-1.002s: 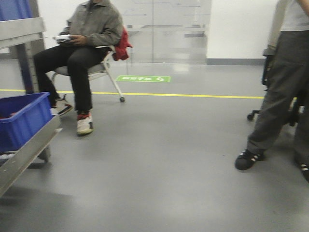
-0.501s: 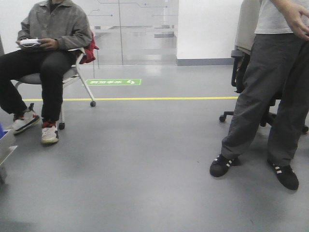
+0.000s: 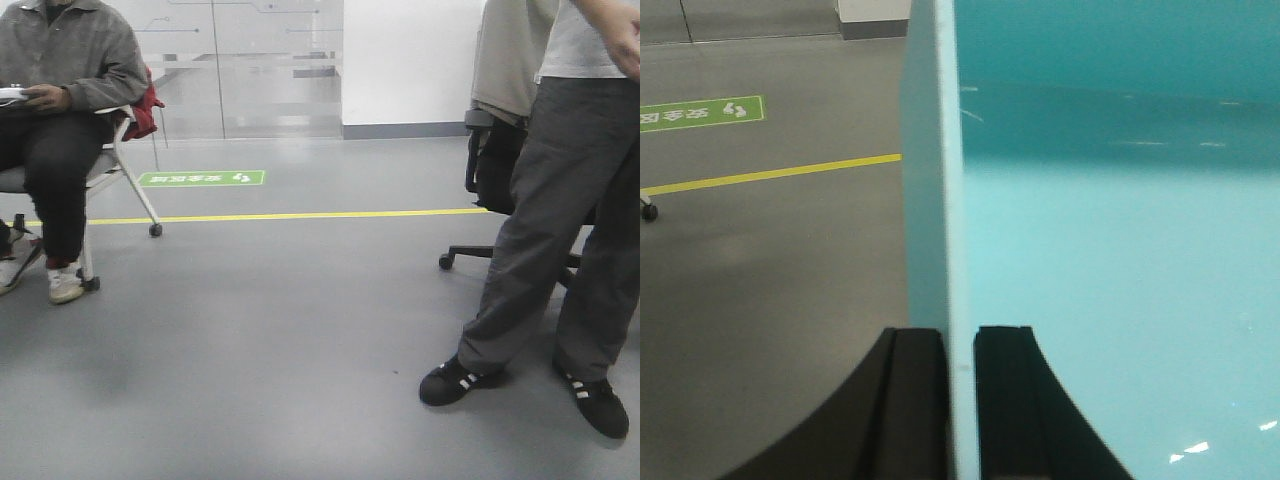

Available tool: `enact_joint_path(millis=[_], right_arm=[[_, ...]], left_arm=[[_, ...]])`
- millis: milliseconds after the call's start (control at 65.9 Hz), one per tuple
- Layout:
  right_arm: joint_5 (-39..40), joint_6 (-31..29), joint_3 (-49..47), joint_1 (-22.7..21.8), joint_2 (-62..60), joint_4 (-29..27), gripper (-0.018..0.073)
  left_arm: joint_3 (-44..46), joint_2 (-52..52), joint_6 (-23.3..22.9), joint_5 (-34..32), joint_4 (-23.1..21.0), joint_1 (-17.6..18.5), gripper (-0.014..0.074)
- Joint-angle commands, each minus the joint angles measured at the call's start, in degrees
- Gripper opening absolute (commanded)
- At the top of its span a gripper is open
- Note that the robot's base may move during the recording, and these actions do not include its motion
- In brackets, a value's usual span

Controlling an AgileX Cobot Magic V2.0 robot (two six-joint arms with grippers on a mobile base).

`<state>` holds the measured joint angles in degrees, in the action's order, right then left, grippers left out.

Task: Fetch blue bin and place on conveyor start
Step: 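Hold the turquoise bin with both grippers while the base turns and drives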

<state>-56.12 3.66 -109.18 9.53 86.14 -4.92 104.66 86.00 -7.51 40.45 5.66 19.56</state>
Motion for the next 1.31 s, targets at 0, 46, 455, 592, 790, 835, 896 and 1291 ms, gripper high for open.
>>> enact_joint_path(millis=[0, 46, 455, 592, 790, 835, 896, 1291], right_arm=[[3.0, -1.5, -0.6, -0.1, -0.4, 0.7, -0.0153], [3.0, -1.5, -0.6, -0.1, -0.4, 0.7, -0.0153], [3.0, -1.5, -0.6, -0.1, -0.4, 0.7, -0.0153], [3.1, -1.5, -0.6, -0.1, -0.4, 0.7, -0.0153], [3.1, -1.5, -0.6, -0.1, -0.4, 0.7, -0.0153], [3.1, -1.5, -0.6, -0.1, -0.4, 0.7, -0.0153], [3.1, -1.5, -0.6, -0.1, -0.4, 0.7, -0.0153], [3.3, -1.5, -0.6, -0.1, -0.4, 0.7, -0.0153]], left_arm=[[0.5, -0.7, -0.4, -2.9, -1.3, 0.1, -0.0111], [0.5, -0.7, -0.4, -2.9, -1.3, 0.1, -0.0111], [0.5, -0.7, -0.4, -2.9, -1.3, 0.1, -0.0111], [0.5, -0.7, -0.4, -2.9, -1.3, 0.1, -0.0111], [0.5, -0.7, -0.4, -2.9, -1.3, 0.1, -0.0111], [0.5, -0.7, -0.4, -2.9, -1.2, 0.1, -0.0111], [0.5, -0.7, -0.4, -2.9, -1.2, 0.1, -0.0111], [0.5, -0.7, -0.4, -2.9, -1.2, 0.1, -0.0111]])
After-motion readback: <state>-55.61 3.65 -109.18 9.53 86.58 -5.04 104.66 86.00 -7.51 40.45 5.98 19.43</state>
